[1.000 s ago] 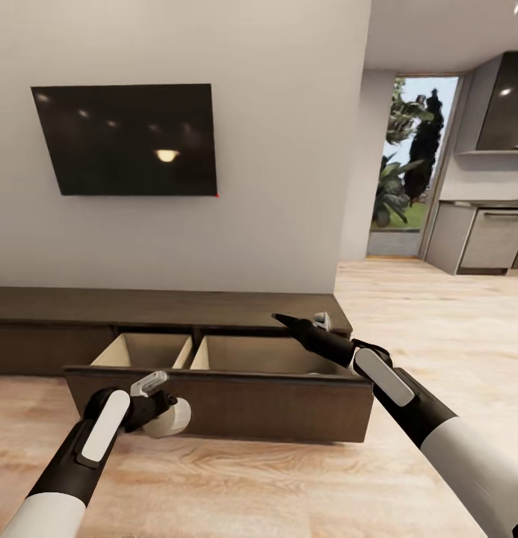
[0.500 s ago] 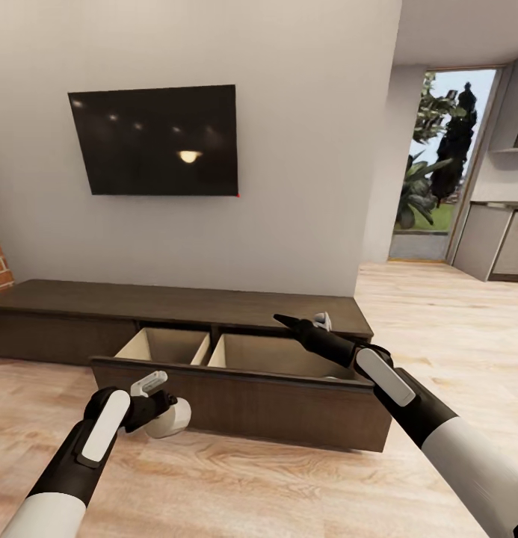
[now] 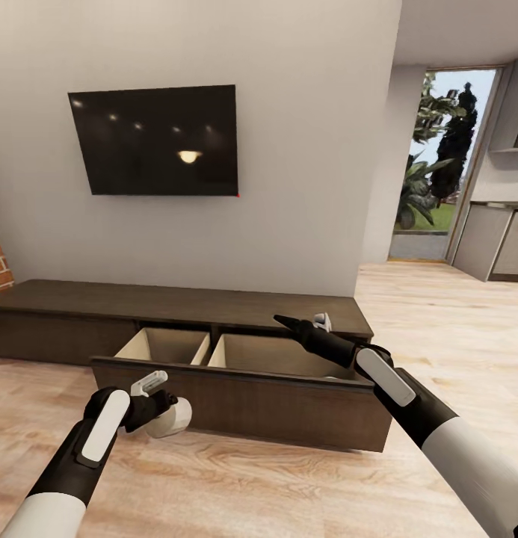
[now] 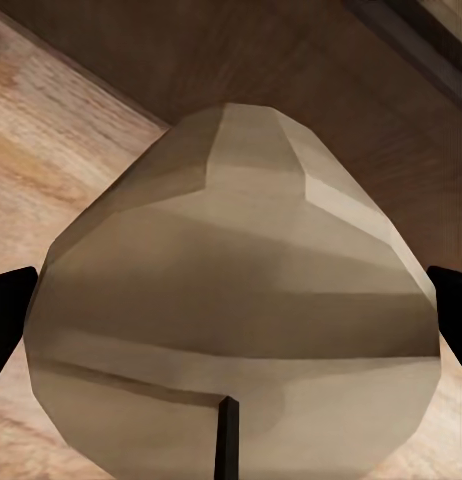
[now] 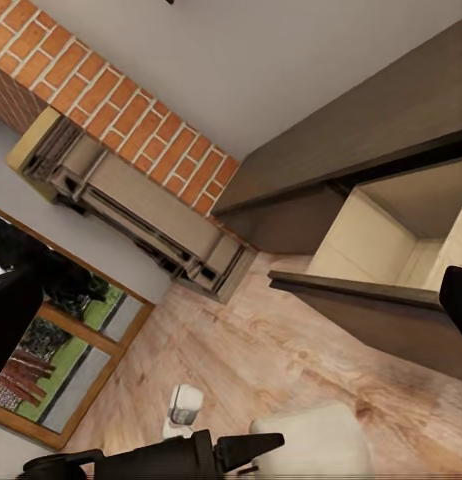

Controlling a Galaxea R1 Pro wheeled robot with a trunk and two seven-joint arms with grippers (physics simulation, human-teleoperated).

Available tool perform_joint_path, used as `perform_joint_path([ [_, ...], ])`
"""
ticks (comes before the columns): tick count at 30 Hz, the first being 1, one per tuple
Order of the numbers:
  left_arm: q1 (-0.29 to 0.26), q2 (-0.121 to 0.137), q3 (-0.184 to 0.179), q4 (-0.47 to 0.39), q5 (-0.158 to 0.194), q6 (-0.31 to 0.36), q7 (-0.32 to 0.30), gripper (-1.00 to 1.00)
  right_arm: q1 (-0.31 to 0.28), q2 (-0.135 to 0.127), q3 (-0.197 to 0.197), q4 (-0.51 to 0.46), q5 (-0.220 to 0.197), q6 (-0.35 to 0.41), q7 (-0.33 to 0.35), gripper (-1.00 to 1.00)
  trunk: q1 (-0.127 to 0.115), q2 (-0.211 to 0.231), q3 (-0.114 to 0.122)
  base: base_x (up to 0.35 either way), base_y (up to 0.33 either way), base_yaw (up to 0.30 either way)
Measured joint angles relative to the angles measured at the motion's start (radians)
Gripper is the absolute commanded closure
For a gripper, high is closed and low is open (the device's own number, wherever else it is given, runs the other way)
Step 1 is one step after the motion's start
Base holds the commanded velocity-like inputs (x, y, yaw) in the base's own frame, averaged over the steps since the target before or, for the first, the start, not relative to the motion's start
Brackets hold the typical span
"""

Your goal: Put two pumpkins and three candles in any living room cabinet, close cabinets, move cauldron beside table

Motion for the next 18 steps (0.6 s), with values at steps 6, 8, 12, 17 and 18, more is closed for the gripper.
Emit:
perform_joint_path([
  [6, 0.000, -0.001, -0.001, -0.002, 0.002, 0.002, -0.004, 1.00, 0.000, -0.003, 0.000, 0.029, 0.002, 0.011, -0.010, -1.00, 0.000, 0.000, 0.000, 0.000, 0.000, 0.152],
  [8, 0.000, -0.004, -0.003, 0.000, 0.002, 0.003, -0.004, 1.00, 0.000, -0.010, 0.000, 0.040, 0.001, 0.012, -0.010, -1.00, 0.000, 0.000, -0.001, 0.000, 0.000, 0.036],
  [12, 0.000, -0.007, -0.006, 0.001, 0.004, 0.005, -0.006, 1.00, 0.000, -0.022, 0.000, 0.050, -0.001, 0.012, -0.006, -1.00, 0.000, 0.000, -0.005, 0.000, 0.000, -0.044],
  [17, 0.000, -0.008, -0.007, 0.003, 0.003, 0.007, -0.009, 1.00, 0.000, -0.024, 0.000, 0.052, -0.002, 0.012, -0.001, -1.00, 0.000, 0.000, -0.007, 0.000, 0.000, -0.015],
  [18, 0.000, -0.009, -0.007, 0.003, 0.003, 0.007, -0.009, 1.00, 0.000, -0.024, 0.000, 0.052, -0.002, 0.012, -0.001, -1.00, 0.000, 0.000, -0.007, 0.000, 0.000, -0.115],
])
